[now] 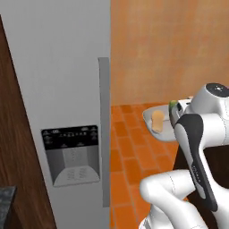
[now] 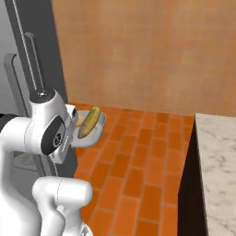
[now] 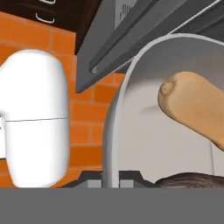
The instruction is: Take the meat container that has the fish and place it on the second highest rack of the freezer. Then take the vegetable container that has the squash and cucumber and place it on the highest rack of the freezer.
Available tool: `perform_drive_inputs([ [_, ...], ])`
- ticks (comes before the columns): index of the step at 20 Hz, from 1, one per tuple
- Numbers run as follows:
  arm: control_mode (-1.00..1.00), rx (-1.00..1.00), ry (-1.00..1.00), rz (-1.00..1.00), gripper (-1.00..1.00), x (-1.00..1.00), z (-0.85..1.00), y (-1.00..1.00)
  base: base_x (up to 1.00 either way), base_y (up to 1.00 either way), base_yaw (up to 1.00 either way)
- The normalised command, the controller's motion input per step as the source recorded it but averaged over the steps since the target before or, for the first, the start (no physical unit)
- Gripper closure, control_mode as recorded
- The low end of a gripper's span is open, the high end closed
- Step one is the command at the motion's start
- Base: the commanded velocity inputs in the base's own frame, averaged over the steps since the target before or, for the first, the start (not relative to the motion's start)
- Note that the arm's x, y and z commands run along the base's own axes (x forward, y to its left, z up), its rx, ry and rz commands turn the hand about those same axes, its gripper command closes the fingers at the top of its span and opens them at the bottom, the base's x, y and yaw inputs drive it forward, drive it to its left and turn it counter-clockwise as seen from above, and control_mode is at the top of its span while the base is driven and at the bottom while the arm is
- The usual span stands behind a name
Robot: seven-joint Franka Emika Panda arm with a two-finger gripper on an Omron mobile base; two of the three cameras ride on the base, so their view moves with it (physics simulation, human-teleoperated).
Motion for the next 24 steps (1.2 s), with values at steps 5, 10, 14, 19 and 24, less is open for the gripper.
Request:
perform_drive_inputs([
  [5, 1.00, 0.00, 0.00, 0.00, 1.00, 0.00, 0.00, 0.00, 0.45, -0.62, -0.05],
  [10, 1.00, 0.00, 0.00, 0.00, 1.00, 0.00, 0.00, 0.00, 0.75, -0.47, -0.07],
  [14, 1.00, 0.00, 0.00, 0.00, 1.00, 0.00, 0.00, 0.00, 0.98, -0.28, -0.03],
  [19, 1.00, 0.00, 0.00, 0.00, 1.00, 0.00, 0.00, 0.00, 1.00, -0.19, 0.00],
  [24, 1.00, 0.00, 0.00, 0.00, 1.00, 0.00, 0.00, 0.00, 1.00, -0.19, 0.00],
])
